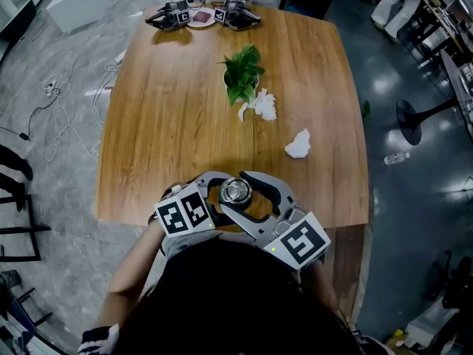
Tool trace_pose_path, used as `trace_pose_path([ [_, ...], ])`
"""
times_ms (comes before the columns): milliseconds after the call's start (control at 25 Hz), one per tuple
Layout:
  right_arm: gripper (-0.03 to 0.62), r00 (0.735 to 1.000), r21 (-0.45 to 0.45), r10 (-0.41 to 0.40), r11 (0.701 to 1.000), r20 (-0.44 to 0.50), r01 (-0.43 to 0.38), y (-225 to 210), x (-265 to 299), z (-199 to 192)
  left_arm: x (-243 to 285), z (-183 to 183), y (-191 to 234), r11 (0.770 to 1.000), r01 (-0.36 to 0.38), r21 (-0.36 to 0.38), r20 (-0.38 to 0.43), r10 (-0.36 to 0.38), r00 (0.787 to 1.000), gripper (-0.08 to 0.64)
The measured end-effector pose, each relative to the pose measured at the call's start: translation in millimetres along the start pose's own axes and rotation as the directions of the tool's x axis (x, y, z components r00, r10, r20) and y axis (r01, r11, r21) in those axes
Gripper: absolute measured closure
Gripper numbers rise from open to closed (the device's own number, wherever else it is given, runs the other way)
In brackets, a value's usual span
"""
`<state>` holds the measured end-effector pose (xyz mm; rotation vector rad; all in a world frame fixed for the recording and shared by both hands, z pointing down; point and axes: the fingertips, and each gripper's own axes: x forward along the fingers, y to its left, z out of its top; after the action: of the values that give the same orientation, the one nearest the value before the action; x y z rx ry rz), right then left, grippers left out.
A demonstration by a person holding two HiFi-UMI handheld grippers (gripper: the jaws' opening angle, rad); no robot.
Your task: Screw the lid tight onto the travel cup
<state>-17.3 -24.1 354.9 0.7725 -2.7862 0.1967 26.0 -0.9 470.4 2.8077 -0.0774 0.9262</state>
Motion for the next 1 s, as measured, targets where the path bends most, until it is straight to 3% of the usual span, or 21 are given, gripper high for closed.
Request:
trace_pose_path([
  [120, 0.321, 0.979, -0.008, -0.205, 0.979, 0.011, 0.205, -13, 4, 3, 0, 6, 21, 0.981, -0.180, -0.068, 0.008, 0.181, 0.984, 0.173],
  [200, 0.321, 0.972, 0.042, -0.235, 0.971, 0.030, 0.233, -16, 4, 5, -1, 5, 26, 0.971, -0.226, -0.083, -0.001, 0.226, 0.974, 0.173],
  [280, 0.319, 0.989, 0.066, -0.140, 0.988, 0.037, 0.138, -8, 3, 7, -2, 4, 19, 0.984, -0.162, -0.068, 0.020, 0.164, 0.986, 0.173],
  [360, 0.319, 0.999, 0.075, -0.021, 0.997, 0.030, 0.018, 0, -1, 6, -4, 3, 3, 0.998, -0.023, -0.051, 0.049, 0.025, 0.998, 0.173],
  [440, 0.319, 0.999, 0.070, 0.050, 0.996, 0.018, -0.051, 3, -6, 4, -5, 2, -13, 0.994, 0.103, -0.041, 0.052, -0.100, 0.994, 0.173],
  [480, 0.319, 0.998, 0.053, 0.063, 0.997, 0.008, -0.064, 5, -6, 2, -4, 1, -18, 0.991, 0.126, -0.035, 0.041, -0.125, 0.991, 0.173],
  [560, 0.321, 0.999, -0.002, 0.034, 0.999, -0.017, -0.034, 5, -3, -3, 0, -2, -12, 0.997, 0.077, -0.023, 0.008, -0.077, 0.997, 0.173],
  [680, 0.321, 0.992, -0.077, -0.122, 0.990, -0.039, 0.119, -4, 4, -5, 4, -4, 10, 0.995, -0.090, -0.052, -0.029, 0.088, 0.996, 0.173],
  [800, 0.321, 0.974, -0.048, -0.225, 0.973, -0.005, 0.225, -11, 5, -1, 3, -1, 23, 0.976, -0.202, -0.083, -0.024, 0.201, 0.979, 0.173],
  [880, 0.321, 0.986, -0.011, -0.165, 0.986, 0.021, 0.165, -7, 5, 2, 2, -1, 20, 0.983, -0.171, -0.063, -0.016, 0.170, 0.985, 0.172],
  [1000, 0.319, 1.000, 0.017, 0.020, 1.000, 0.019, -0.020, 6, -1, 4, -2, -3, -4, 0.999, 0.032, 0.001, -0.005, -0.032, 0.999, 0.173],
])
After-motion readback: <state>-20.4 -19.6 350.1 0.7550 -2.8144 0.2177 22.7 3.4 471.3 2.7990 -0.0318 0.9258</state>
